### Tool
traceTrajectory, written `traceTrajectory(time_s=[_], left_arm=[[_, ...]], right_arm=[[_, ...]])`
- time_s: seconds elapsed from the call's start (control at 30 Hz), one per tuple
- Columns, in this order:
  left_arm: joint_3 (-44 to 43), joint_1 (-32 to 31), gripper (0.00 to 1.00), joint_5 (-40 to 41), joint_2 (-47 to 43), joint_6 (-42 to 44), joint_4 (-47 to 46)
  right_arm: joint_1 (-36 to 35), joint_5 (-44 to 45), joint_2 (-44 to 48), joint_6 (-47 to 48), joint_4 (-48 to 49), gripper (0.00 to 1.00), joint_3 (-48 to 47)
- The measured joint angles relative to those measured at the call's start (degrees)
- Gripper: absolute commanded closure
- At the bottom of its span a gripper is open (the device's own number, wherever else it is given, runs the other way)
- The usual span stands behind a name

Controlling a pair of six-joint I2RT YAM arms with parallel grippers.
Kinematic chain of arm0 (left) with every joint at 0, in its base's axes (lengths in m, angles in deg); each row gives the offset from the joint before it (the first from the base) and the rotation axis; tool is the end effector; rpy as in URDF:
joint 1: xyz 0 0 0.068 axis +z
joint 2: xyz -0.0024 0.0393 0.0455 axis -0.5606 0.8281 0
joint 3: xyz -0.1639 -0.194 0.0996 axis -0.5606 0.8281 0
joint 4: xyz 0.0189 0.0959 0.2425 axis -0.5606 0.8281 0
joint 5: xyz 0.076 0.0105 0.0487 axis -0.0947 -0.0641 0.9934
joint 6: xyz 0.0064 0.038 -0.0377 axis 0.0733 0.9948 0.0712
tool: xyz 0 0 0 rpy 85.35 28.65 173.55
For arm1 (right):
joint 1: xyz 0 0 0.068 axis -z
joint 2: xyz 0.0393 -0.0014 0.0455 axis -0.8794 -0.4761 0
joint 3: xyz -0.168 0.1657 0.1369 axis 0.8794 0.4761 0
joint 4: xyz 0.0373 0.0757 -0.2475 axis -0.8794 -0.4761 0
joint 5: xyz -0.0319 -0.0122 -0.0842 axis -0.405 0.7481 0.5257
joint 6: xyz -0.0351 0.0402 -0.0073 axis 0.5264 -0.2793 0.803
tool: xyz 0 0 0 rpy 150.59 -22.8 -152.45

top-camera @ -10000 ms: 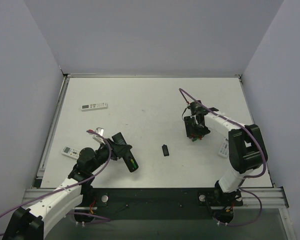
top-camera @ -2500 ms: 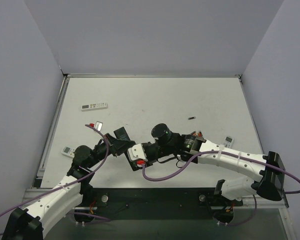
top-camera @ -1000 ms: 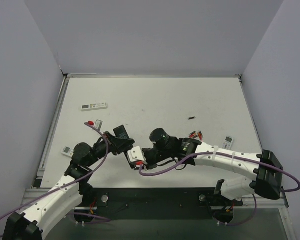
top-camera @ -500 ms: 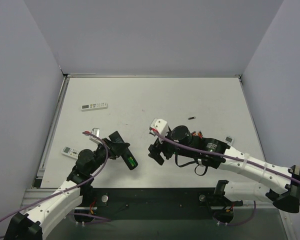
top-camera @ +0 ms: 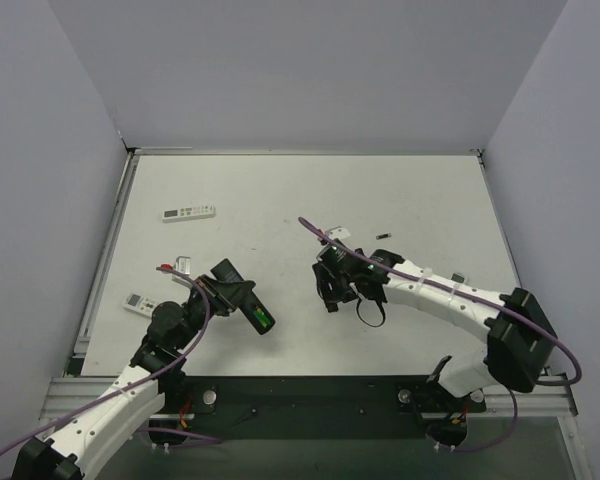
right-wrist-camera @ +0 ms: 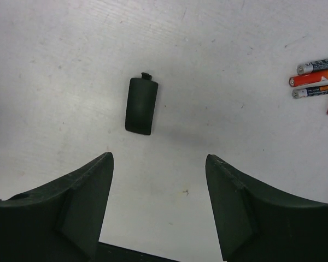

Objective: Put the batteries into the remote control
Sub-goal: Pick up the battery cover at the center of the board.

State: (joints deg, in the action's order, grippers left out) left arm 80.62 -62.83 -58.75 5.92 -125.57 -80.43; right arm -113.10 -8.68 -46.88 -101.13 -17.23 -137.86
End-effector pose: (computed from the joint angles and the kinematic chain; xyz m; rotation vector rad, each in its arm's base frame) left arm 0.1229 -0.0724 0.1840 -0.3444 1.6839 -1.2781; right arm 0.1835 0.2205 0.2464 -0.5015 2.3736 0.3897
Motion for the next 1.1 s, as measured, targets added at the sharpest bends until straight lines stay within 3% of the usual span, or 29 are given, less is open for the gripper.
traceTrajectory(time_s=[0.37,0.77,1.1], left_arm=[[0.0,0.0,1.0,-0.02,-1.01,-0.2,1.73],[0.0,0.0,1.0,-0.04,-0.44,-0.2,1.73],[0.0,0.0,1.0,-0.48,0.63,-0.33,1.7]], right_arm=[[3.76,-1.16,-20.09,-2.14,-0.66,0.44,-11.47],[4.72,-3.32,-27.91,-2.23,-1.01,0.54,-13.9],[5.05,-4.92,-29.29,-3.02,-0.85,0.82,-14.84]])
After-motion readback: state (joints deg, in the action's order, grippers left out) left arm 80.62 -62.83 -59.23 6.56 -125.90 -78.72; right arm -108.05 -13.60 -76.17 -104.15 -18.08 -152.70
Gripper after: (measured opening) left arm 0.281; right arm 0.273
